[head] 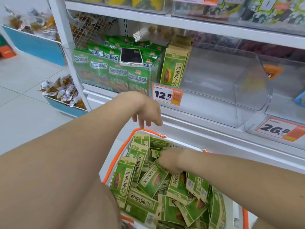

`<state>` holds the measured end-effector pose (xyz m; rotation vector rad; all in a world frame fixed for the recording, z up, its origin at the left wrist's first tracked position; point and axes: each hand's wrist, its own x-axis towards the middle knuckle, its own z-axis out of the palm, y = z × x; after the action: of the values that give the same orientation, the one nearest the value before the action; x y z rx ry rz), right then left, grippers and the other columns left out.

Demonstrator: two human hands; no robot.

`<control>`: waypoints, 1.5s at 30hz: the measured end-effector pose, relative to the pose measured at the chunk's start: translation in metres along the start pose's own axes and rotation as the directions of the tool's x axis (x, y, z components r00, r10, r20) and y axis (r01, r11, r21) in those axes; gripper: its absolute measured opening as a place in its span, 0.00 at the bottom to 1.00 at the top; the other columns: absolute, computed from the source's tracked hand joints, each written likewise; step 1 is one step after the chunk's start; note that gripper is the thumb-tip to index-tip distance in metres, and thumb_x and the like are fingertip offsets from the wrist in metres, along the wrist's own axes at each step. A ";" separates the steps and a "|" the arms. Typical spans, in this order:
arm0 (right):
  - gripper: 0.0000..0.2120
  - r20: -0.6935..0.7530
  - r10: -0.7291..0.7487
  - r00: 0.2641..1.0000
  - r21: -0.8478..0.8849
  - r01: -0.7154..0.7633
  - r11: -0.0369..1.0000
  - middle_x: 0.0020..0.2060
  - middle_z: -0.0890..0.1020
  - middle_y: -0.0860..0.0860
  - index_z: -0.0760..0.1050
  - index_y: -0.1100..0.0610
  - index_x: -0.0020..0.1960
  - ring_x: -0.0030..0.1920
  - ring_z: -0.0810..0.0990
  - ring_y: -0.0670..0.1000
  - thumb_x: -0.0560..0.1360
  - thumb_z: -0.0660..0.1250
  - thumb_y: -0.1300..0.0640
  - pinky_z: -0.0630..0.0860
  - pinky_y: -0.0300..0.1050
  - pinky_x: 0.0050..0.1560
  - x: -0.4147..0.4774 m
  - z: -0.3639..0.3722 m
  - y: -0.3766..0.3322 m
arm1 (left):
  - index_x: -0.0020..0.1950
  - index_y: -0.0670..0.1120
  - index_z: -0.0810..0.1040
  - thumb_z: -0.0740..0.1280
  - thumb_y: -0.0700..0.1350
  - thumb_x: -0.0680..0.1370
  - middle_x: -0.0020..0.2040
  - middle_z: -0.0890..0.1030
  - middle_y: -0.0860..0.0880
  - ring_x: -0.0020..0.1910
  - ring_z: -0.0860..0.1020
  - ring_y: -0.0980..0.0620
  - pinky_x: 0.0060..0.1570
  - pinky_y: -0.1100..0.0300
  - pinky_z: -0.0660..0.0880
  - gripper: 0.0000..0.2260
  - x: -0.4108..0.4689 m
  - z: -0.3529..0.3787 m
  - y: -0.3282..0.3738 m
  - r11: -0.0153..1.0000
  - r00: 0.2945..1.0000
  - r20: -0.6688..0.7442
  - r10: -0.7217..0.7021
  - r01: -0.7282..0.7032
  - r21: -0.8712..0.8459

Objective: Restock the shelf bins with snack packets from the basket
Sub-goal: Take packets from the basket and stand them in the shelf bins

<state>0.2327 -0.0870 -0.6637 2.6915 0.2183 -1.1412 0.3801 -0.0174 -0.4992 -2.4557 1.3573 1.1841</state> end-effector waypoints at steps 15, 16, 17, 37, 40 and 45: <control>0.17 -0.398 0.470 0.788 0.854 0.130 0.504 0.43 0.80 0.52 0.68 0.51 0.49 0.44 0.78 0.54 0.73 0.75 0.64 0.75 0.48 0.42 -0.078 -0.069 0.075 | 0.58 0.46 0.84 0.64 0.60 0.83 0.53 0.86 0.47 0.54 0.84 0.47 0.57 0.52 0.79 0.19 -0.008 -0.011 0.012 0.989 0.979 -0.201 -0.027 0.056 0.137; 0.18 -0.379 0.495 0.782 0.904 0.197 0.380 0.44 0.82 0.55 0.67 0.51 0.49 0.43 0.80 0.55 0.73 0.74 0.67 0.77 0.49 0.43 -0.082 -0.073 0.076 | 0.54 0.46 0.84 0.60 0.64 0.84 0.49 0.86 0.48 0.51 0.84 0.48 0.58 0.51 0.79 0.23 -0.007 -0.011 0.011 0.998 0.974 -0.223 -0.026 0.037 0.047; 0.18 -0.368 0.519 0.772 0.927 0.258 0.273 0.45 0.84 0.58 0.67 0.52 0.50 0.44 0.83 0.58 0.73 0.73 0.69 0.81 0.53 0.45 -0.086 -0.076 0.077 | 0.52 0.48 0.84 0.58 0.64 0.84 0.47 0.85 0.49 0.49 0.84 0.48 0.58 0.50 0.79 0.23 -0.009 -0.010 0.011 0.999 0.968 -0.250 -0.022 0.011 -0.048; 0.20 -0.641 0.586 0.496 0.713 0.104 0.693 0.47 0.83 0.49 0.70 0.46 0.59 0.51 0.79 0.56 0.70 0.70 0.44 0.80 0.54 0.49 -0.152 -0.114 0.071 | 0.52 0.35 0.82 0.61 0.50 0.84 0.36 0.83 0.39 0.29 0.81 0.46 0.31 0.54 0.80 0.18 -0.040 -0.022 0.030 0.362 0.812 -0.552 -0.191 -0.465 -0.808; 0.08 -0.501 0.702 0.507 0.856 0.409 0.315 0.45 0.86 0.55 0.78 0.55 0.53 0.47 0.84 0.55 0.74 0.68 0.58 0.82 0.54 0.50 -0.153 -0.122 0.078 | 0.54 0.42 0.83 0.61 0.58 0.84 0.40 0.81 0.45 0.29 0.76 0.49 0.27 0.59 0.73 0.21 -0.033 -0.024 0.024 0.463 0.711 -0.649 -0.272 -0.494 -0.736; 0.17 -0.366 0.669 0.647 0.739 0.639 -0.214 0.50 0.86 0.62 0.80 0.62 0.59 0.46 0.84 0.59 0.72 0.66 0.60 0.82 0.58 0.53 -0.152 -0.127 0.082 | 0.55 0.43 0.87 0.64 0.57 0.85 0.52 0.88 0.44 0.54 0.86 0.42 0.54 0.48 0.82 0.19 -0.027 -0.019 0.023 0.396 0.731 -0.678 -0.076 -0.602 -0.694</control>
<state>0.2335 -0.1424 -0.4568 4.2994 -1.5224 0.9430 0.3657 -0.0215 -0.4616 -3.8161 1.6083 1.5284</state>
